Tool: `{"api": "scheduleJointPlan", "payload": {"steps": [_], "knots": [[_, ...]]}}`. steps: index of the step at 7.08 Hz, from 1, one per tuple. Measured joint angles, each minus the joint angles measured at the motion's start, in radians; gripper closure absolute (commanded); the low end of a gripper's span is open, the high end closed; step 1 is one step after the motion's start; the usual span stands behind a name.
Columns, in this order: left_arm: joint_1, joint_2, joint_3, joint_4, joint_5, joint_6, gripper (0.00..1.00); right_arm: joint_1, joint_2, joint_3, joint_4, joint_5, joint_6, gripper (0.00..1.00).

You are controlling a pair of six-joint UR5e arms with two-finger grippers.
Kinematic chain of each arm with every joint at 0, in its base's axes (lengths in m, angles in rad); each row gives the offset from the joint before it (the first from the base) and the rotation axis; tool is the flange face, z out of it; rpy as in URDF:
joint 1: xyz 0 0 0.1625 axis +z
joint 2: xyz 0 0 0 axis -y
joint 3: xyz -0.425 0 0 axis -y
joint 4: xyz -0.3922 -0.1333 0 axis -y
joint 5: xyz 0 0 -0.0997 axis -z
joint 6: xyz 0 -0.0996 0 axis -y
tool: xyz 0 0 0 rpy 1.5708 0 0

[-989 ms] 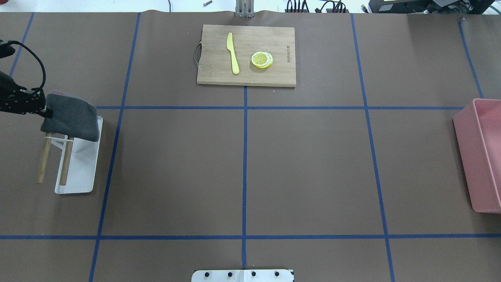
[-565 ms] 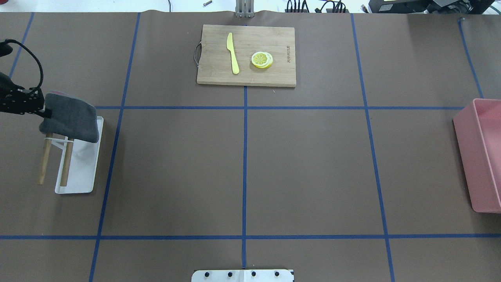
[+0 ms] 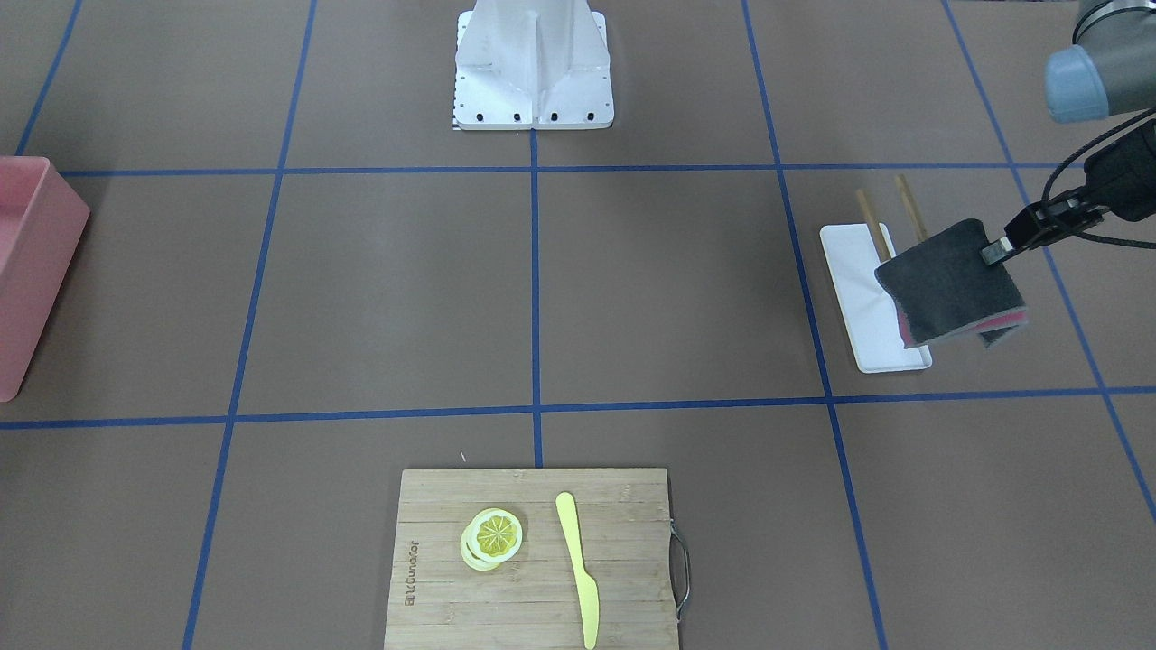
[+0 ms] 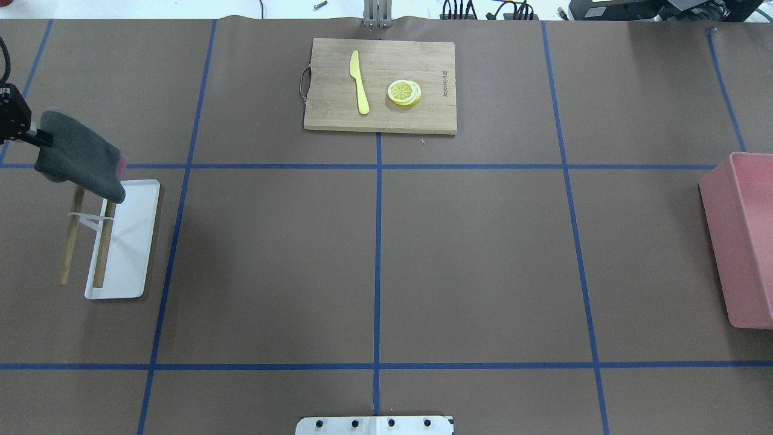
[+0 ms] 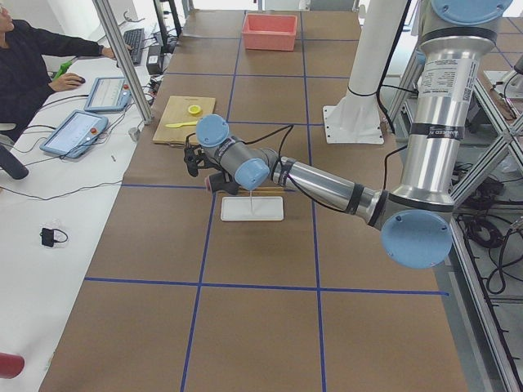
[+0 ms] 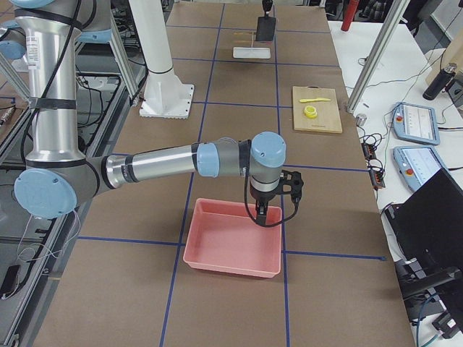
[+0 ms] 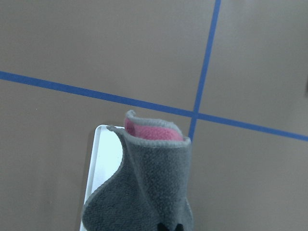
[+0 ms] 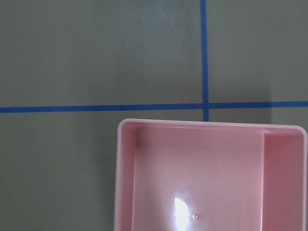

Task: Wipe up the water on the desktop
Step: 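Lift the grey cloth with the left gripper while the right arm reaches toward it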

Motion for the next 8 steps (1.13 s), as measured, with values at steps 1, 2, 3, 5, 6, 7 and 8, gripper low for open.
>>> {"api": "scheduleJointPlan", "payload": {"steps": [1,2,3,5,6,7,8], "knots": [[-0.004,-0.041,-0.008,0.000,-0.004,-0.127,1.00,-0.055,0.017,0.036,0.023,-0.001,0.001,0.00],[-0.002,-0.078,-0.011,0.000,-0.002,-0.242,1.00,-0.105,0.031,0.067,0.089,0.002,0.015,0.00],[0.007,-0.112,-0.012,-0.001,0.000,-0.337,1.00,-0.147,0.043,0.081,0.193,0.013,0.052,0.00],[0.070,-0.184,-0.011,-0.001,0.054,-0.497,1.00,-0.251,0.069,0.073,0.432,0.016,0.132,0.00],[0.122,-0.225,-0.007,-0.001,0.105,-0.578,1.00,-0.291,0.094,0.067,0.508,0.017,0.185,0.00],[0.174,-0.264,-0.006,-0.001,0.154,-0.657,1.00,-0.334,0.118,0.065,0.576,0.017,0.223,0.00],[0.225,-0.302,-0.006,0.000,0.199,-0.737,1.00,-0.379,0.139,0.067,0.640,0.012,0.242,0.00]]}}
